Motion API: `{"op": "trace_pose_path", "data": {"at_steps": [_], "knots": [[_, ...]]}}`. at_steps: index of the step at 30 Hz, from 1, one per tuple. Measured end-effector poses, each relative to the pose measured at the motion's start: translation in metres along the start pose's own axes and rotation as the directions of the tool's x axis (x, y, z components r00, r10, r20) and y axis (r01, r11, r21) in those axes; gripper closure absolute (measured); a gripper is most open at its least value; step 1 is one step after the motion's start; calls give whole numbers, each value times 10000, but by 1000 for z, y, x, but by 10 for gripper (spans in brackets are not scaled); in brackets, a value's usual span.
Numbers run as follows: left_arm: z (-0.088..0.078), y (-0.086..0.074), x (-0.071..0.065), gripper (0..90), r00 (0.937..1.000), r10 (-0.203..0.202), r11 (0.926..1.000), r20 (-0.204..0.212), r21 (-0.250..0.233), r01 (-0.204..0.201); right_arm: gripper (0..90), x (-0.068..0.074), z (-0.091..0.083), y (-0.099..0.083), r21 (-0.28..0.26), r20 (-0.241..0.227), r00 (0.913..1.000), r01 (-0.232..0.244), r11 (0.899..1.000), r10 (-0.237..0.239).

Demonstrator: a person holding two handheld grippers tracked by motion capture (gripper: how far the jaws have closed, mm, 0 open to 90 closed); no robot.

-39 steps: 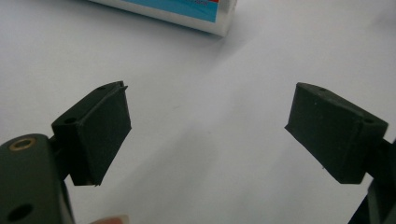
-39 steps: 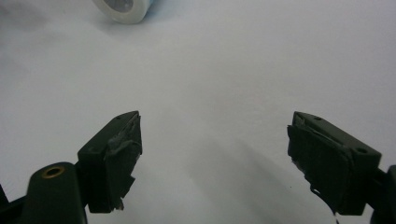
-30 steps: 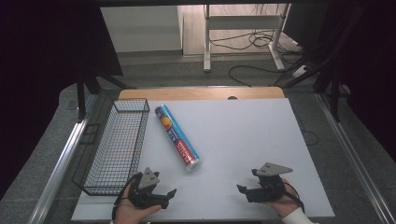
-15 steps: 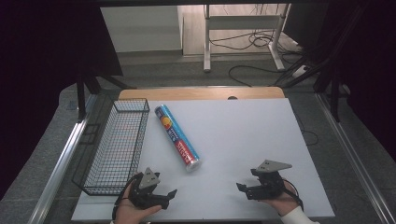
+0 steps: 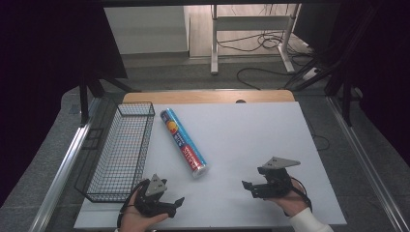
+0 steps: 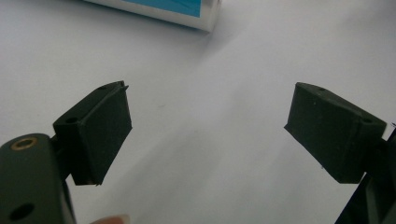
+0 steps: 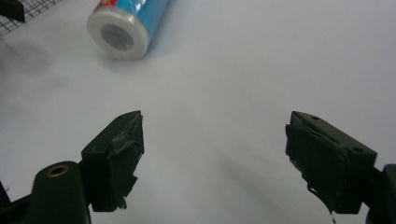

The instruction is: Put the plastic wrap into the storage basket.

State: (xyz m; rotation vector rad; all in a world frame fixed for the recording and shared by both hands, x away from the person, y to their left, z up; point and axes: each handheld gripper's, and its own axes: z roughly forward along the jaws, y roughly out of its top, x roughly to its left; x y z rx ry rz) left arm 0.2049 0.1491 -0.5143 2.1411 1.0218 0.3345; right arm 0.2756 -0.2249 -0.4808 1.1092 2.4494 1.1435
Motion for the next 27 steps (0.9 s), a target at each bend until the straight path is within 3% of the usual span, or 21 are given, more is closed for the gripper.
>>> {"op": "trace_pose_path", "data": {"at_steps": [3, 8, 9, 10, 11, 14, 17, 21, 23, 26, 27], "knots": [[1, 0, -1, 136, 10000, 35, 10000, 36, 70, -35, 214, 0, 2, 9, -110, -79, 10000, -2, 9999, 1], [1, 0, -2, 136, 9999, 90, 9999, 102, 109, -91, 234, 5, 17, 34, 175, -193, 9998, 85, 9998, -81], [1, 0, -2, 137, 9999, 85, 9999, 106, 93, -86, 234, 8, 26, 49, 271, -253, 9996, 108, 9996, -101], [1, 0, -2, 137, 9999, 85, 9999, 106, 93, -86, 234, 8, 26, 49, 271, -253, 9996, 108, 9996, -101], [1, 0, -2, 136, 9999, 86, 9999, 130, 76, -87, 238, 11, 34, 63, 478, -356, 9994, -4, 9989, 21], [0, 0, -2, 136, 9998, 106, 9999, 142, 40, -107, 238, 14, 43, 77, 624, -386, 9993, 15, 9980, 9], [-1, 0, -1, 137, 9998, 134, 9999, 161, 29, -135, 237, 24, 64, 104, 879, -495, 9987, 134, 9960, -90], [-1, 0, 0, 137, 9997, 120, 9999, 205, 29, -120, 235, 29, 79, 119, 1098, -596, 9981, 194, 9938, -129], [-2, -1, 0, 137, 9997, 93, 10000, 212, 7, -93, 235, 35, 99, 136, 1377, -759, 9970, 224, 9902, -120], [-1, 0, 0, 137, 9997, 72, 10000, 237, 15, -73, 231, 38, 111, 144, 1551, -675, 9975, 297, 9874, -194], [-1, 0, -1, 137, 9996, 166, 9998, 244, 59, -167, 226, 41, 123, 153, 1716, -725, 9972, 284, 9848, -162]]}}
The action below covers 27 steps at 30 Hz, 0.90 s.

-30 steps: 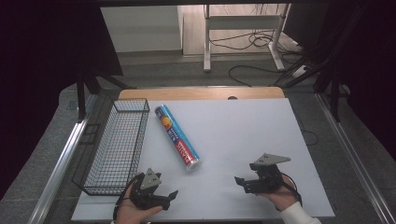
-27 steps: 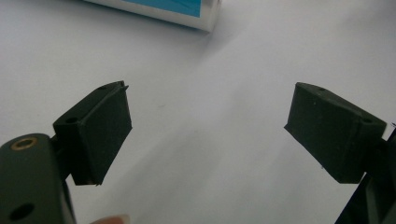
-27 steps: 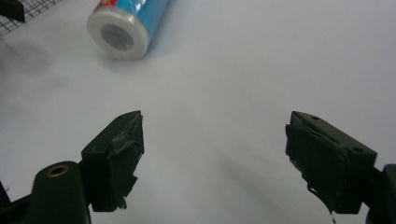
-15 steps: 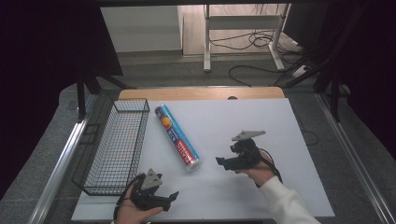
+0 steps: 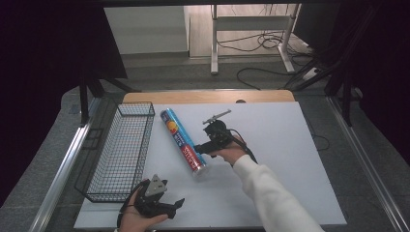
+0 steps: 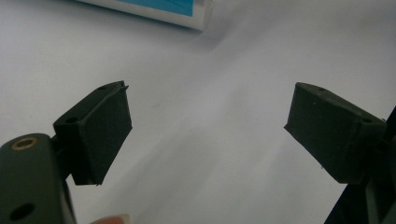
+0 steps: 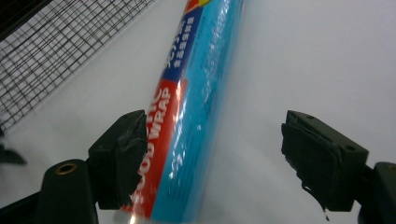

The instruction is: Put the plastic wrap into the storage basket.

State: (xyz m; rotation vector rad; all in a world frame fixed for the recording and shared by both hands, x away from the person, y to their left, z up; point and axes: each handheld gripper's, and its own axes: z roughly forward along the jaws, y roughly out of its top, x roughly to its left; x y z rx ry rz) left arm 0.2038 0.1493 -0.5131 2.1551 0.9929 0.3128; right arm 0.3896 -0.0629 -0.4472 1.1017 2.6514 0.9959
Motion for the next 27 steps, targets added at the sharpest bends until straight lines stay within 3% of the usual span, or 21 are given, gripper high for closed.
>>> {"op": "trace_pose_path", "data": {"at_steps": [9, 16, 27], "knots": [[0, -1, 1, 137, 10000, -38, 10000, 29, -17, 38, 214, 6, 32, 29, 336, 22, 9999, -140, 9993, 139], [1, 1, -1, 137, 9999, 27, 10000, 116, 16, -27, 209, 9, 69, 49, 947, 101, 9997, -225, 9953, 217], [1, 0, 2, 137, 9998, 38, 10000, 170, 55, -39, 208, 14, 102, 60, 1741, 349, 9992, -268, 9844, 210]]}}
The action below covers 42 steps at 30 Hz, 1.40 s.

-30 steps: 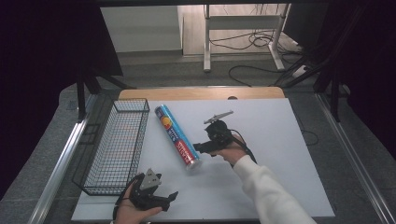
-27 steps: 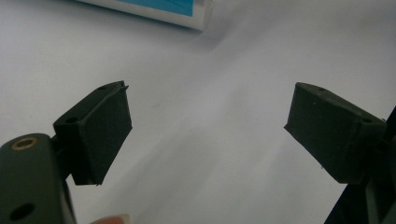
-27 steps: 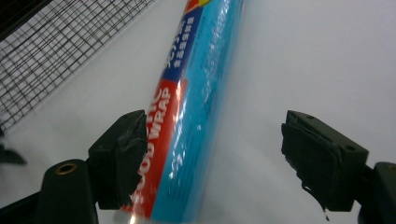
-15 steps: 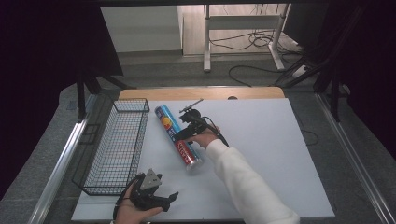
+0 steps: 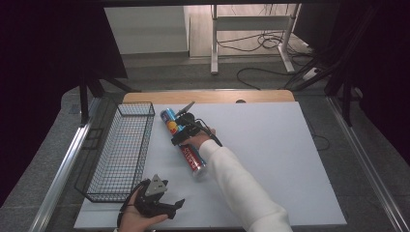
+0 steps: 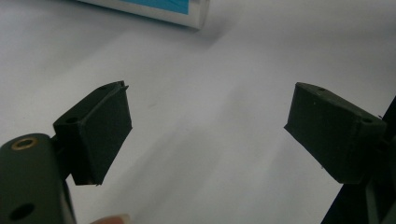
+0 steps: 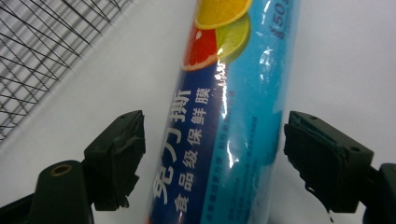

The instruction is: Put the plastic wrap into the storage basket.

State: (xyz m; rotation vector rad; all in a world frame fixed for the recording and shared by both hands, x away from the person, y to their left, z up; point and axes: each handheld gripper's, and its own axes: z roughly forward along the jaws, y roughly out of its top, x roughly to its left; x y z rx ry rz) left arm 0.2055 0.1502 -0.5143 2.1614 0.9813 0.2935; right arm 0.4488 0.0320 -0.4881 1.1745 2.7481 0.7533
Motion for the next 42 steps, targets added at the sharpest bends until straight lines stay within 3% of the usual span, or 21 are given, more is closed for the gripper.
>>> {"op": "trace_pose_path", "data": {"at_steps": [5, 9, 12, 15, 17, 22, 23, 26, 28, 34, 40, 42], "knots": [[0, 0, 1, 137, 10000, 18, 10000, -26, 11, -18, 214, 3, 13, 3, 594, 438, 9990, 68, 9982, -94], [0, -1, 1, 137, 10000, 13, 10000, -4, 9, -13, 246, 7, 24, 0, 1457, 506, 9986, 90, 9893, -165], [0, -1, 1, 137, 10000, 30, 10000, 2, 18, -30, 260, 7, 25, -1, 1560, 623, 9977, 160, 9876, -260], [0, -1, 1, 137, 10000, 33, 10000, -2, 18, -33, 272, 5, 25, -1, 1605, 584, 9983, -8, 9870, -87], [0, -1, 1, 137, 10000, 22, 10000, -6, 5, -22, 282, 2, 24, 1, 1695, 436, 9987, -352, 9849, 282], [0, -1, 1, 137, 10000, 23, 10000, -2, 2, -23, 293, -3, 23, 1, 1581, 223, 9970, -765, 9845, 739], [0, -1, 1, 137, 10000, 33, 10000, 3, 3, -33, 303, -8, 21, 0, 1441, -10, 9942, -1062, 9838, 1075], [0, -1, 1, 137, 10000, 31, 10000, 8, -16, -31, 318, -14, 19, -1, 1226, -270, 9902, -1326, 9836, 1369], [0, -1, 2, 136, 10000, 20, 10000, 4, -13, -20, 319, -15, 17, -2, 1341, -268, 9922, -1174, 9840, 1220], [0, -1, 2, 137, 10000, 19, 10000, -2, -2, -19, 319, -19, 11, -4, 1057, -514, 9886, -1355, 9851, 1415], [0, 0, 2, 137, 10000, 23, 10000, 17, -20, -23, 319, -22, -13, -7, 672, -809, 9879, -1267, 9897, 1320], [-1, 0, 2, 137, 10000, -6, 10000, 20, -65, 7, 319, -24, -29, -11, 460, -1013, 9859, -1289, 9906, 1330]]}}
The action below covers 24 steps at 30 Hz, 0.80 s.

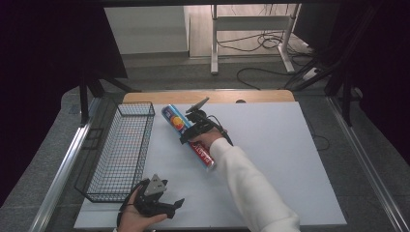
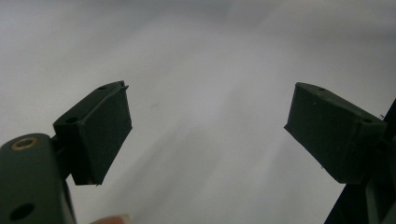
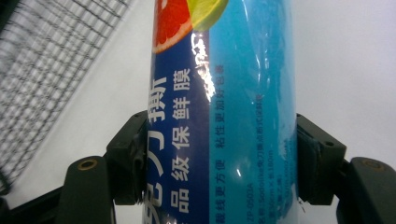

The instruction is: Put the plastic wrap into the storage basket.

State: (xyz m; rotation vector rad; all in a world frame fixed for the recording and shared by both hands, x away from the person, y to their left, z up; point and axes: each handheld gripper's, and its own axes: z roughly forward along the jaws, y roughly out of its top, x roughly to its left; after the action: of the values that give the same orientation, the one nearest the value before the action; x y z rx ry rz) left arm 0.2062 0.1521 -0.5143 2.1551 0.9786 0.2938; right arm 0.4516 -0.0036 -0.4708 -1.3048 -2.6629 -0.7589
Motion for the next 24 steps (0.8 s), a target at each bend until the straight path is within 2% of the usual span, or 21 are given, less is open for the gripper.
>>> {"op": "trace_pose_path", "data": {"at_steps": [1, 2, 3, 4, 5, 6, 7, 8, 9, 17, 18, 19, 20, 21, 22, 23, 24], "knots": [[0, 0, 0, 137, 10000, -41, 10000, 12, -35, 41, 319, -1, -7, -4, -75, -66, 10000, 7, 10000, -7], [0, 0, 0, 137, 10000, -41, 10000, 12, -35, 41, 319, -1, -7, -4, -75, -66, 10000, 7, 10000, -7], [0, 0, 0, 137, 10000, -50, 10000, 23, -45, 50, 319, -1, -18, -11, -202, -196, 9998, 64, 9998, -68], [0, 0, 0, 137, 10000, -61, 10000, 39, -49, 61, 319, -1, -18, -11, -202, -196, 9998, 64, 9998, -68], [1, 1, -1, 137, 10000, -68, 10000, 62, -39, 68, 319, -2, -27, -20, -370, -267, 9996, 19, 9993, -29], [1, 1, -1, 137, 10000, -68, 10000, 62, -39, 68, 319, -2, -27, -20, -370, -267, 9996, 19, 9993, -29], [1, 1, -1, 137, 9999, -56, 10000, 87, -33, 56, 319, -3, -37, -30, -526, -394, 9992, 40, 9986, -61], [1, 1, -1, 137, 9999, -56, 10000, 87, -33, 56, 319, -3, -37, -30, -526, -394, 9992, 40, 9986, -61], [2, 1, -1, 137, 9999, -76, 10000, 112, -26, 76, 319, -5, -46, -40, -720, -593, 9982, -41, 9974, -2], [4, 4, -3, 137, 9994, -220, 9997, 268, -87, 222, 319, -12, -81, -88, -1406, -1067, 9943, -106, 9900, -45], [4, 4, -3, 136, 9994, -220, 9997, 268, -87, 222, 319, -12, -81, -88, -1406, -1067, 9943, -106, 9900, -45], [5, 4, -3, 136, 9988, -332, 9994, 348, -128, 336, 318, -15, -89, -102, -1606, -1072, 9942, -185, 9868, 11], [5, 4, -3, 136, 9988, -332, 9994, 348, -128, 336, 318, -15, -89, -102, -1606, -1072, 9942, -185, 9868, 11], [5, 6, -3, 135, 9980, -476, 9986, 409, -195, 484, 318, -19, -95, -114, -1741, -1121, 9937, -235, 9845, 39], [5, 6, -3, 135, 9980, -476, 9986, 409, -195, 484, 318, -19, -95, -114, -1741, -1121, 9937, -235, 9845, 39], [5, 7, -2, 135, 9971, -585, 9979, 489, -260, 598, 319, -24, -101, -126, -1899, -1101, 9938, -350, 9812, 141], [5, 7, -2, 135, 9971, -585, 9979, 489, -260, 598, 319, -25, -102, -128, -1940, -1106, 9937, -401, 9802, 188]]}}
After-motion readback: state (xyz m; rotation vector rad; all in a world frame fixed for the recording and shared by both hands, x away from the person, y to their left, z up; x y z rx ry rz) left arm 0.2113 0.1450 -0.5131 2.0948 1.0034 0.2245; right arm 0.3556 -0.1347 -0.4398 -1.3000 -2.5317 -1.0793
